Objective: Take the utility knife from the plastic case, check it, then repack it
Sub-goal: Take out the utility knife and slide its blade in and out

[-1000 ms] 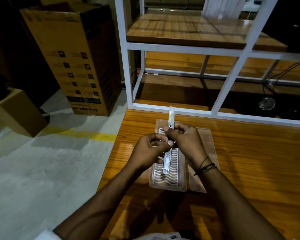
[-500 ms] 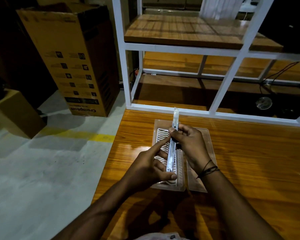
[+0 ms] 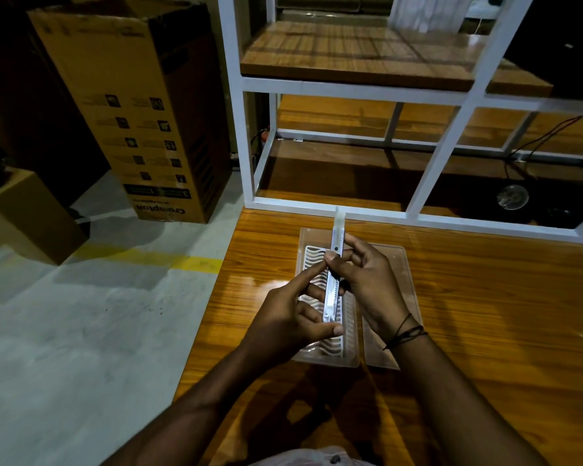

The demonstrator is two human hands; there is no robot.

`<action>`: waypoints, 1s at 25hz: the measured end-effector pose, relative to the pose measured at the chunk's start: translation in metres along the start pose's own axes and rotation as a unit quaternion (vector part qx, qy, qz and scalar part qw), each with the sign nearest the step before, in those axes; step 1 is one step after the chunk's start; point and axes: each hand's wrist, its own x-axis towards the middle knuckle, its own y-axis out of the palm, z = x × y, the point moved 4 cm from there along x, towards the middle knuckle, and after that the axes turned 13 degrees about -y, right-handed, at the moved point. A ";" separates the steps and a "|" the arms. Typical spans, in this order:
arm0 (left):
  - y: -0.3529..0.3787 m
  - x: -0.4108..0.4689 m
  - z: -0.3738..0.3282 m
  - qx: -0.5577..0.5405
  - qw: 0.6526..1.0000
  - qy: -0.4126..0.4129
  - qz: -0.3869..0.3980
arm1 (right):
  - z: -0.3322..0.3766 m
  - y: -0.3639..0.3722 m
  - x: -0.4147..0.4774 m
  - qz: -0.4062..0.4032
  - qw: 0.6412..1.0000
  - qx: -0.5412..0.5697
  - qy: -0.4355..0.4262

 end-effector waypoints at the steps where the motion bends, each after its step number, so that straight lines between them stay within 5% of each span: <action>1: 0.000 0.001 0.001 -0.003 1.000 -0.002 -0.006 | -0.001 0.001 -0.001 0.001 1.000 0.005 0.000; 25: -0.003 0.009 0.004 -0.047 0.997 -0.014 -0.054 | -0.003 0.008 -0.021 0.028 1.000 0.006 -0.005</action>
